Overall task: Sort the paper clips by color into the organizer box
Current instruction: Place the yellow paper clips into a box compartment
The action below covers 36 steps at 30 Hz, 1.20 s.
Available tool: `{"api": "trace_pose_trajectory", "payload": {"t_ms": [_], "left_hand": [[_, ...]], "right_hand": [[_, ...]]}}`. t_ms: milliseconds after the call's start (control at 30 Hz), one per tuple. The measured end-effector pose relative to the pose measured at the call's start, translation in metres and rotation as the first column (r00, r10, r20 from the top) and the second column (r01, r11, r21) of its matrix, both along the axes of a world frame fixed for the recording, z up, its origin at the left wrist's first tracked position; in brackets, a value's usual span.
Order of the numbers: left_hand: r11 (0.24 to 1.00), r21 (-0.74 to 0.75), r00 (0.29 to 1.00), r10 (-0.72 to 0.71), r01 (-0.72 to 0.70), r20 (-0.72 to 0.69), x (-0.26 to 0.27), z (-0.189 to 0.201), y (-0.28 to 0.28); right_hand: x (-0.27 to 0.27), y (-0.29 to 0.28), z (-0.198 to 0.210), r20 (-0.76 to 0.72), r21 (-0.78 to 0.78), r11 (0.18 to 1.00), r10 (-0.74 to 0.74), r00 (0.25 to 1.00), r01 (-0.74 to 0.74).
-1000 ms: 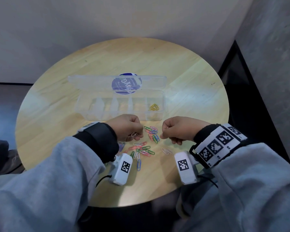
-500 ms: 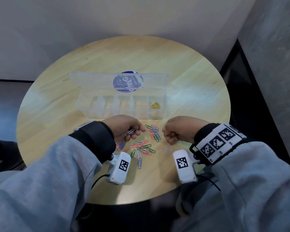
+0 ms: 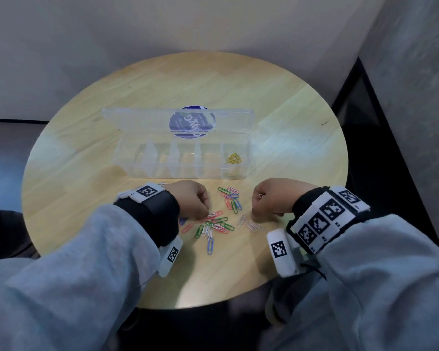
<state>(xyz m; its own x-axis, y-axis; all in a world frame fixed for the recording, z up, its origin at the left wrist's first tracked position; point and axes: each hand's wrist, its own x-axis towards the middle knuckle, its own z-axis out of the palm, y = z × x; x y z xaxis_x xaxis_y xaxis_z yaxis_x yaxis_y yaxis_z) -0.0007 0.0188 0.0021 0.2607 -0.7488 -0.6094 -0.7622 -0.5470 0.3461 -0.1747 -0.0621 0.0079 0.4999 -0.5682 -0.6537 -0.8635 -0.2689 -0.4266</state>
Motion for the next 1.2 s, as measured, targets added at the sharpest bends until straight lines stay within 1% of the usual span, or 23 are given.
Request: {"api": "trace_pose_trajectory", "payload": {"t_ms": [67,133,200,300,467,533,567,633,700,767,833,867,933,1067,1133,1200], "left_hand": [[0.998,-0.013,0.996,-0.053,0.054,0.07,-0.002,0.001,-0.002],[0.994,-0.017,0.988,-0.109,0.112,0.113,-0.004,-0.001,-0.004],[0.99,-0.017,0.983,-0.14,0.143,0.119,-0.005,-0.004,-0.005],[0.988,-0.02,0.981,-0.152,0.155,0.119,-0.006,-0.009,-0.005],[0.988,-0.021,0.985,-0.152,0.155,0.086,-0.004,-0.011,-0.006],[0.993,-0.023,0.993,-0.114,0.114,0.032,-0.002,-0.012,-0.005],[0.997,-0.026,0.997,-0.069,0.069,-0.024,0.0,-0.012,-0.004],[0.998,-0.036,0.983,0.045,-0.052,-0.177,0.006,-0.012,-0.004],[0.988,-0.044,0.941,0.124,-0.145,-0.316,0.01,-0.011,-0.003],[0.968,-0.026,0.873,0.215,-0.251,-0.438,0.01,-0.007,-0.003],[0.937,-0.014,0.802,0.291,-0.349,-0.522,0.009,-0.003,-0.004],[0.923,-0.006,0.776,0.32,-0.385,-0.543,0.009,-0.001,-0.005],[0.905,0.011,0.746,0.358,-0.426,-0.561,0.008,0.001,-0.005],[0.89,0.042,0.701,0.386,-0.454,-0.599,0.006,0.001,-0.002],[0.875,0.048,0.675,0.406,-0.482,-0.616,0.005,0.0,0.0],[0.864,0.053,0.662,0.422,-0.5,-0.62,0.005,0.001,0.002]], "right_hand": [[0.001,0.005,0.0,-0.114,-0.094,0.993,0.062,0.992,-0.073],[0.002,0.009,-0.001,-0.147,-0.149,0.982,0.091,0.985,-0.113],[0.002,0.013,-0.004,-0.12,-0.199,0.969,0.123,0.985,-0.145],[0.006,0.017,-0.009,-0.06,-0.214,0.956,0.191,0.98,-0.199],[0.014,0.019,-0.02,-0.047,-0.231,0.923,0.306,0.951,-0.309],[0.017,0.018,-0.021,-0.029,-0.222,0.921,0.323,0.946,-0.321],[0.018,0.018,-0.021,-0.02,-0.215,0.923,0.321,0.947,-0.318],[0.02,0.016,-0.021,-0.009,-0.208,0.931,0.306,0.952,-0.301],[0.021,0.015,-0.022,-0.009,-0.215,0.936,0.283,0.959,-0.279],[0.019,0.012,-0.02,0.03,-0.184,0.962,0.208,0.978,-0.199],[0.014,0.006,-0.015,0.119,-0.136,0.988,0.094,0.988,-0.077],[0.011,0.002,-0.012,0.159,-0.113,0.993,0.046,0.986,-0.028],[0.004,-0.004,-0.008,0.214,-0.055,0.998,-0.031,0.976,0.044],[-0.006,-0.007,-0.006,0.309,0.15,0.982,-0.156,0.938,0.114],[-0.007,-0.007,-0.007,0.338,0.186,0.972,-0.202,0.919,0.145],[-0.008,-0.008,-0.007,0.324,0.176,0.97,-0.221,0.92,0.17]]}}
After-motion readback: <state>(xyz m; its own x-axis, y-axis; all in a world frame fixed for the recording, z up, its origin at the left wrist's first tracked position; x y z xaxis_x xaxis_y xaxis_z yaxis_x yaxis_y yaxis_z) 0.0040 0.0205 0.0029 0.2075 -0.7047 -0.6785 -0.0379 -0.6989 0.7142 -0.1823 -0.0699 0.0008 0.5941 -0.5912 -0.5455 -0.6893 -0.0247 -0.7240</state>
